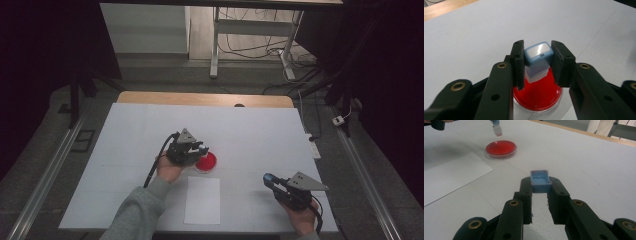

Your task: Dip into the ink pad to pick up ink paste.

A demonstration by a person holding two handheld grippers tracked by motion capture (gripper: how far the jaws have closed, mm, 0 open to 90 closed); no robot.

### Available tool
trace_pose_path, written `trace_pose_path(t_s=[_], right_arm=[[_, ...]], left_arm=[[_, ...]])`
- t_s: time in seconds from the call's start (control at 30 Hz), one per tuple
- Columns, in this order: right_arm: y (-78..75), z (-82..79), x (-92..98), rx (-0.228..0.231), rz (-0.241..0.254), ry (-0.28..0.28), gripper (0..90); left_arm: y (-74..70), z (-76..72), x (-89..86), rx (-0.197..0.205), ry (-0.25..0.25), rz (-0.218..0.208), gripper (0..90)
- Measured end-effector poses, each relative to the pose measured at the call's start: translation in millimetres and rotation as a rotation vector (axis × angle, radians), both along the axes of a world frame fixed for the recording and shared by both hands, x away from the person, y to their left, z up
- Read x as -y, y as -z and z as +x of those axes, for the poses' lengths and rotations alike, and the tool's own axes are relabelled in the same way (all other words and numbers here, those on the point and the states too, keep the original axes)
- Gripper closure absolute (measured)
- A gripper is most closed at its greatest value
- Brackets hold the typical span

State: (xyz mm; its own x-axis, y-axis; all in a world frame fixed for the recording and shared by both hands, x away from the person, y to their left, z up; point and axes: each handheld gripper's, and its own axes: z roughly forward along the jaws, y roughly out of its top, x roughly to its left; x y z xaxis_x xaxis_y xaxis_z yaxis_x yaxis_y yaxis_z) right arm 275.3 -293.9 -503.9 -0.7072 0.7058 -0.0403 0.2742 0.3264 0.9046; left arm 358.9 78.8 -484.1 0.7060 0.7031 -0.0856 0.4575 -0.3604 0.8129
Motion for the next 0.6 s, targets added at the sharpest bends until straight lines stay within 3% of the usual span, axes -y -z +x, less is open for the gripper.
trace_pose_path(t_s=[0.6], right_arm=[[0.5,0.4,0.8,-0.001,0.001,0.004,73.7]], left_arm=[[17.4,11.9,10.4,-0.053,0.003,0.027,65.7]])
